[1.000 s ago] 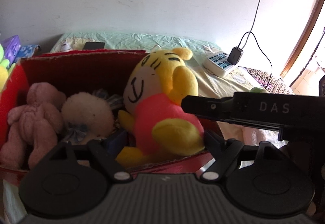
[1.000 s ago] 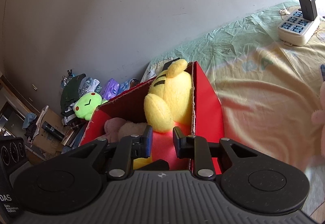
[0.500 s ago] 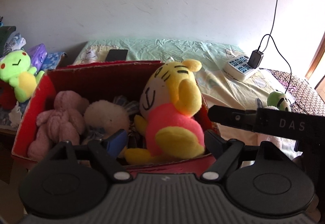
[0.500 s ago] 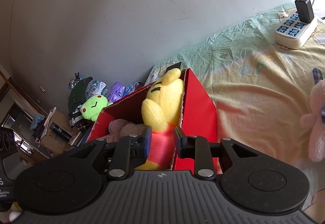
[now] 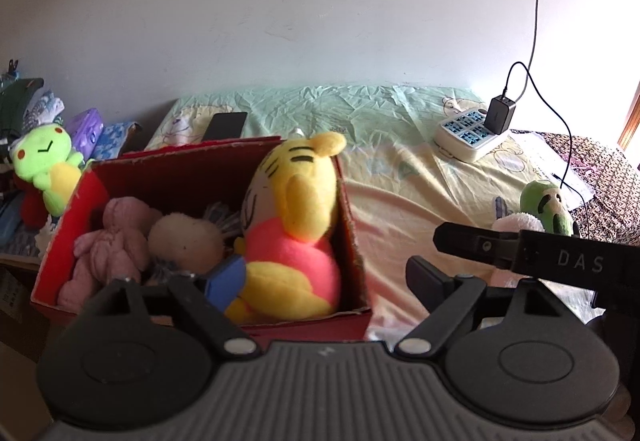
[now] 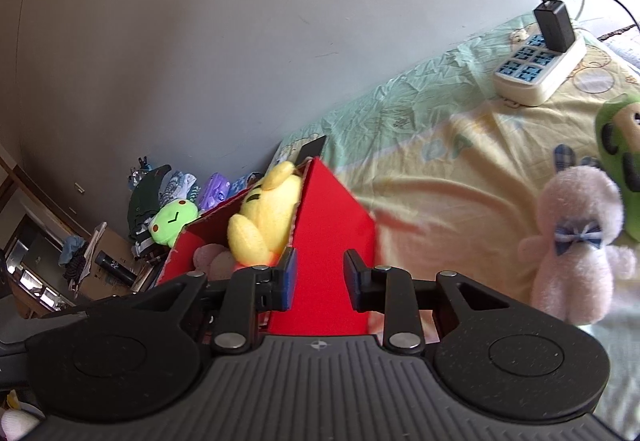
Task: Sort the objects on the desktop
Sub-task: 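Move the right tool to the white bow-tie bunny on the bed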
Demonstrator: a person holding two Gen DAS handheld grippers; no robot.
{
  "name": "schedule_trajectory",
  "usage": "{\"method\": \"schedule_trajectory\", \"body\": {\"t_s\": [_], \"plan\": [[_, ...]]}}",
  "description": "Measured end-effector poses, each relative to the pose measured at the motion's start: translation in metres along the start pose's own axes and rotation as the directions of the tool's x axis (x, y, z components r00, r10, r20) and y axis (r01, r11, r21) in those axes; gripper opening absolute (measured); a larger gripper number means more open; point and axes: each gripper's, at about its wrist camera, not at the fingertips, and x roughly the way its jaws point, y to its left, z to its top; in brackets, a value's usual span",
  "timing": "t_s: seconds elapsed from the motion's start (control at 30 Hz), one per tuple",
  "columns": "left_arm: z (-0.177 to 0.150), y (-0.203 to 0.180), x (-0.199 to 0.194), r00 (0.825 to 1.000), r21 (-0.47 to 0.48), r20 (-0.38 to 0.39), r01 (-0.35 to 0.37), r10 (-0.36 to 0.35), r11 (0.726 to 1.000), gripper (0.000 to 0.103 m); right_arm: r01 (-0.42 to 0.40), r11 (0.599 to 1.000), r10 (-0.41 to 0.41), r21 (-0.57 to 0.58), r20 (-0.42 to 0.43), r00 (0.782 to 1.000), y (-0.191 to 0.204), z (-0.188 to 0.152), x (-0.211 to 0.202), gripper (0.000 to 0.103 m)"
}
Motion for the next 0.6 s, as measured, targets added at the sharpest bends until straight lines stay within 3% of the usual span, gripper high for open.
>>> {"method": "schedule_trajectory", "body": {"t_s": [0.3, 0.6], "plan": [[0.001, -0.048, 0.005, 1.0, 0.06, 0.017, 0.004, -0.005, 0.998, 0.091, 0.049, 0.999, -0.049, 0.022, -0.002, 0.999, -0.038, 0.0, -0.025, 0.029], [0.001, -0.093, 0.021, 0.998, 0.108, -0.013, 0.06, -0.059, 0.992, 0.091, 0.11, 0.991, -0.11, 0.081, 0.001, 0.994, -0.073, 0.002, -0.047, 0.03]]}}
